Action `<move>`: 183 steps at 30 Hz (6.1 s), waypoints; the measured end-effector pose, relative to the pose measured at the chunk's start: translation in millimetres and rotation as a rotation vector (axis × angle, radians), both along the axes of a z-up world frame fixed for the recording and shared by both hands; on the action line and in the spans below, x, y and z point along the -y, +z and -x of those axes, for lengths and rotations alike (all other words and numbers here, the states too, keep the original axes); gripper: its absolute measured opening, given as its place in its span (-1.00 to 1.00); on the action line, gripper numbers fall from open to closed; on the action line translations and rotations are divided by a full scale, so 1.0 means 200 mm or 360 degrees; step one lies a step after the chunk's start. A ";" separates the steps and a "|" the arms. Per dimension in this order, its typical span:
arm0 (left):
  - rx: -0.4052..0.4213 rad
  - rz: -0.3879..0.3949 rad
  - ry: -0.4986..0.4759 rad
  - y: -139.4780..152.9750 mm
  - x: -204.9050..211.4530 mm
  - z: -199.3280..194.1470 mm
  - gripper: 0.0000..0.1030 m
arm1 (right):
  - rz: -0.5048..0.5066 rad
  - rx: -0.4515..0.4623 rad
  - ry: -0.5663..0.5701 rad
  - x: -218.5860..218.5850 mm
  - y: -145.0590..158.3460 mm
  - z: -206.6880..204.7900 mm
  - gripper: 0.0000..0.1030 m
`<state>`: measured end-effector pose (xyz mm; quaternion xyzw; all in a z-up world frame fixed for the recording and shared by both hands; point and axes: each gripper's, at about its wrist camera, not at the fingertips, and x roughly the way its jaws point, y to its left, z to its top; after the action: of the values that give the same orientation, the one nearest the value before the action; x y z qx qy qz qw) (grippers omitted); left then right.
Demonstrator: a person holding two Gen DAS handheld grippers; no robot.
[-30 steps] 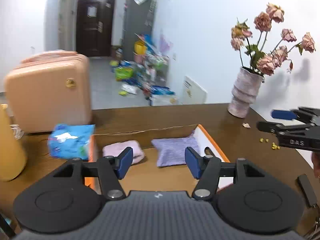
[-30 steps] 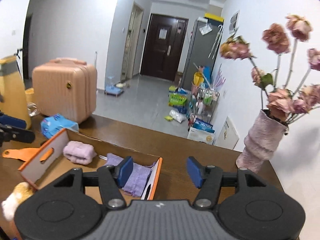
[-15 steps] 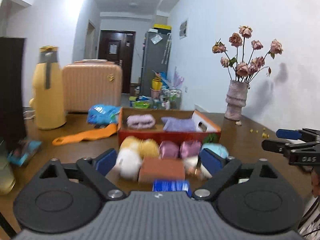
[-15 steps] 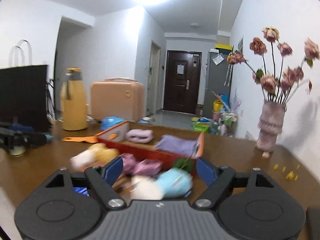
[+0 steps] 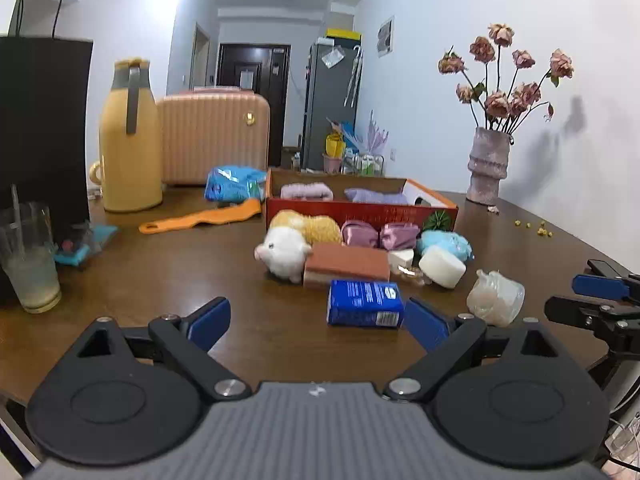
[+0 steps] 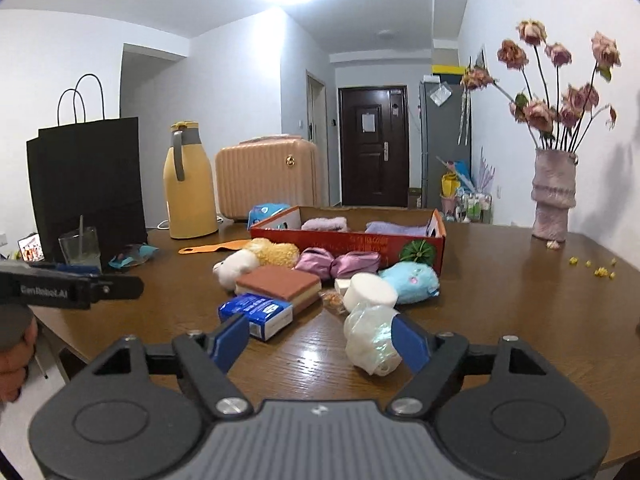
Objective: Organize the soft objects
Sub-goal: 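Withdraw both grippers from the box toward the plush sheep, then grasp the white-and-yellow plush sheep with the left gripper while the right gripper also closes on it, then carry the plush sheep with both grippers into the box and open, then withdraw both open grippers from the box back over the table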
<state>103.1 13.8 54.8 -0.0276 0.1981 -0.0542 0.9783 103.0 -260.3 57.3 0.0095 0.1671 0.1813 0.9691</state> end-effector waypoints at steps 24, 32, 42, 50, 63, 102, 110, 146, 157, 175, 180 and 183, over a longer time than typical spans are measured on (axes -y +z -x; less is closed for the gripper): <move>-0.0403 0.0299 0.0013 -0.19 -0.21 -1.20 0.11 | 0.0036 -0.0254 0.0100 -0.38 -0.10 -0.73 0.11; -0.0137 0.0397 0.0035 0.02 -0.27 -0.98 -0.39 | 0.0025 -0.0255 0.0105 -0.40 -0.13 -0.78 0.09; -0.0162 0.0303 0.0016 -0.06 -0.23 -0.61 -0.07 | -0.0049 -0.0147 0.0077 -0.24 -0.07 -0.59 0.10; -0.0207 0.0197 0.0177 -0.18 -0.20 -0.67 0.57 | -0.0057 -0.0211 0.0239 -0.39 -0.13 -0.56 0.09; -0.0055 0.0435 0.0233 -0.15 -0.37 -0.66 -0.02 | 0.0020 -0.0262 0.0248 -0.50 -0.19 -0.52 0.08; -0.0281 0.0450 -0.0306 -0.19 -0.20 -0.27 0.41 | -0.0179 -0.0285 0.0345 -0.16 -0.16 -0.34 -0.08; -0.0359 0.0520 -0.0399 -0.26 -0.13 -0.37 -0.19 | -0.0292 -0.0412 0.0375 -0.21 -0.23 -0.40 -0.08; -0.0603 0.0385 -0.0394 0.08 0.38 -2.05 -0.15 | 0.0290 -0.0621 -0.0121 0.00 0.13 -2.11 -0.07; -0.0224 -0.0020 -0.0078 0.43 0.00 -1.38 0.89 | 0.0197 -0.0257 -0.0089 0.12 0.51 -1.62 0.88; 0.0225 -0.0054 0.0109 0.40 -0.03 -0.49 1.00 | 0.0031 0.0175 -0.0093 0.02 0.48 -0.79 1.00; 0.0268 -0.0048 0.0009 0.28 -0.01 -0.18 1.00 | 0.0050 0.0191 -0.0083 -0.01 0.31 -0.44 1.00; 0.0267 -0.0040 0.0005 0.18 -0.01 0.00 1.00 | 0.0039 0.0167 -0.0039 -0.02 0.19 -0.22 1.00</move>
<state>102.2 15.6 91.2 -0.0111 0.1162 -0.0525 0.9918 147.2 -255.7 95.7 -0.0100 0.1182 0.1676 0.9787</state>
